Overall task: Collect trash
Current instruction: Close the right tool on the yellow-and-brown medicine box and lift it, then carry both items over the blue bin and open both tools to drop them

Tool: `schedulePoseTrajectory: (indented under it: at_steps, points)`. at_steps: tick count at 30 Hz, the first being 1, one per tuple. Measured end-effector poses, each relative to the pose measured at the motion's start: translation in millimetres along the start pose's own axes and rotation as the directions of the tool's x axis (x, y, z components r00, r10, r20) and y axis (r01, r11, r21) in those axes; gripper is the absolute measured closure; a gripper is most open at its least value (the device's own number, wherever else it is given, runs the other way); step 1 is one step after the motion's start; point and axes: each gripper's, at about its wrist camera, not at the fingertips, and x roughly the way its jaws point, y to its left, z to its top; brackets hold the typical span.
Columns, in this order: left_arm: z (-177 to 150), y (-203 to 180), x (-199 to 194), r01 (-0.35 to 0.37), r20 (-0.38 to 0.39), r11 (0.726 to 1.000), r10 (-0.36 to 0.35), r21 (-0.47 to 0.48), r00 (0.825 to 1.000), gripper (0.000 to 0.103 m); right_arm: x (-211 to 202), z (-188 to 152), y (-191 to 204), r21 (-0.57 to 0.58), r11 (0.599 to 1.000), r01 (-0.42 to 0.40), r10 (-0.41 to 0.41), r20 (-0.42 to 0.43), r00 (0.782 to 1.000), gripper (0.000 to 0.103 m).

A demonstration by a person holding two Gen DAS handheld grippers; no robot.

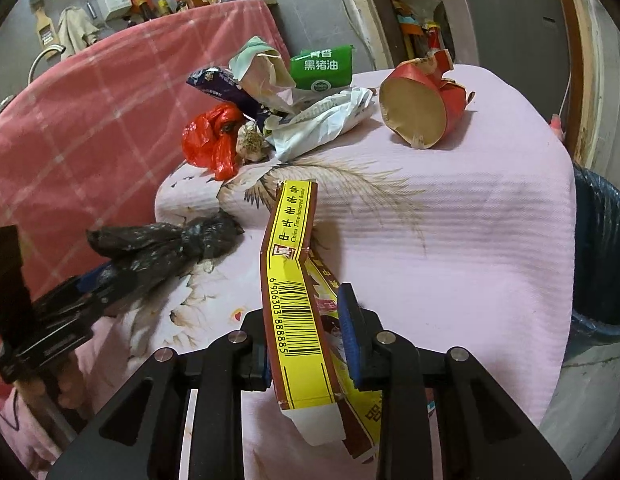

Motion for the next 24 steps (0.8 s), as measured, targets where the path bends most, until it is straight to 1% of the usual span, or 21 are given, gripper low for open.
schedulePoseTrajectory:
  at_steps: [1, 2, 3, 5, 6, 8, 10, 11, 14, 17, 20, 22, 23, 24]
  points:
    - [1.3, -0.6, 2.9, 0.004, -0.016, 1.0, -0.004, -0.001, 1.0, 0.081, -1.3, -0.3, 0.0, 0.0, 1.0, -0.005, 0.005, 0.005, 1.0, 0.084]
    - [2.2, -2.0, 6.5, 0.005, -0.038, 1.0, -0.005, 0.002, 0.999, 0.085, -2.2, -0.7, 0.4, 0.0, 1.0, -0.011, 0.011, 0.009, 1.0, 0.085]
    - [2.5, -3.3, 9.2, 0.0, -0.05, 1.0, 0.0, 0.006, 0.999, 0.091, -3.4, -1.4, 0.7, 0.002, 1.0, -0.013, 0.013, 0.012, 1.0, 0.086]
    - [1.6, -6.0, 13.1, 0.004, -0.071, 1.0, -0.003, 0.007, 0.997, 0.096, -5.5, -2.2, 0.7, 0.01, 1.0, -0.028, 0.027, 0.02, 0.999, 0.089]
    - [1.1, -6.8, 14.6, 0.008, -0.081, 1.0, -0.008, 0.001, 0.997, 0.101, -7.5, -3.8, -0.1, 0.019, 0.999, -0.033, 0.032, 0.029, 0.999, 0.09]
    - [0.3, -8.1, 16.1, 0.035, -0.105, 0.999, -0.038, -0.031, 0.994, 0.103, -11.0, -6.1, -0.3, 0.026, 0.999, -0.035, 0.034, 0.044, 0.998, 0.091]
    - [-1.0, -10.8, 11.5, 0.064, -0.098, 0.996, -0.069, -0.055, 0.993, 0.103, -16.3, -12.2, 0.8, 0.022, 0.999, -0.03, 0.028, 0.066, 0.997, 0.092]
    - [-1.8, -14.8, 6.9, 0.069, -0.088, 0.996, -0.073, -0.053, 0.993, 0.103, -18.9, -14.3, 1.5, 0.02, 0.999, -0.029, 0.028, 0.074, 0.997, 0.092]
    - [-3.8, -30.2, -7.6, 0.082, -0.04, 0.996, -0.083, -0.035, 0.996, 0.103, -30.7, -20.4, 3.6, 0.008, 1.0, -0.015, 0.014, 0.116, 0.993, 0.092]
    - [-5.8, -52.2, -22.2, 0.085, 0.03, 0.996, -0.085, 0.008, 0.996, 0.103, -46.1, -23.2, 6.3, -0.024, 0.999, 0.022, -0.018, 0.173, 0.985, 0.092]
    - [-6.2, -71.1, -32.2, 0.096, 0.093, 0.995, -0.098, 0.028, 0.991, 0.103, -62.3, -26.1, 7.2, -0.046, 0.996, 0.072, -0.059, 0.238, 0.97, 0.092]
    - [-4.5, -82.0, -36.4, 0.104, 0.128, 0.994, -0.106, 0.029, 0.986, 0.103, -74.6, -27.7, 4.9, -0.043, 0.993, 0.108, -0.092, 0.287, 0.954, 0.093]
    - [-2.4, -89.0, -38.1, 0.106, 0.153, 0.994, -0.11, 0.03, 0.982, 0.103, -80.8, -28.1, 3.1, -0.037, 0.991, 0.13, -0.112, 0.312, 0.943, 0.092]
    - [0.0, -96.1, -39.0, 0.106, 0.177, 0.994, -0.11, 0.031, 0.978, 0.103, -90.1, -28.2, 0.4, -0.033, 0.987, 0.16, -0.139, 0.346, 0.928, 0.092]
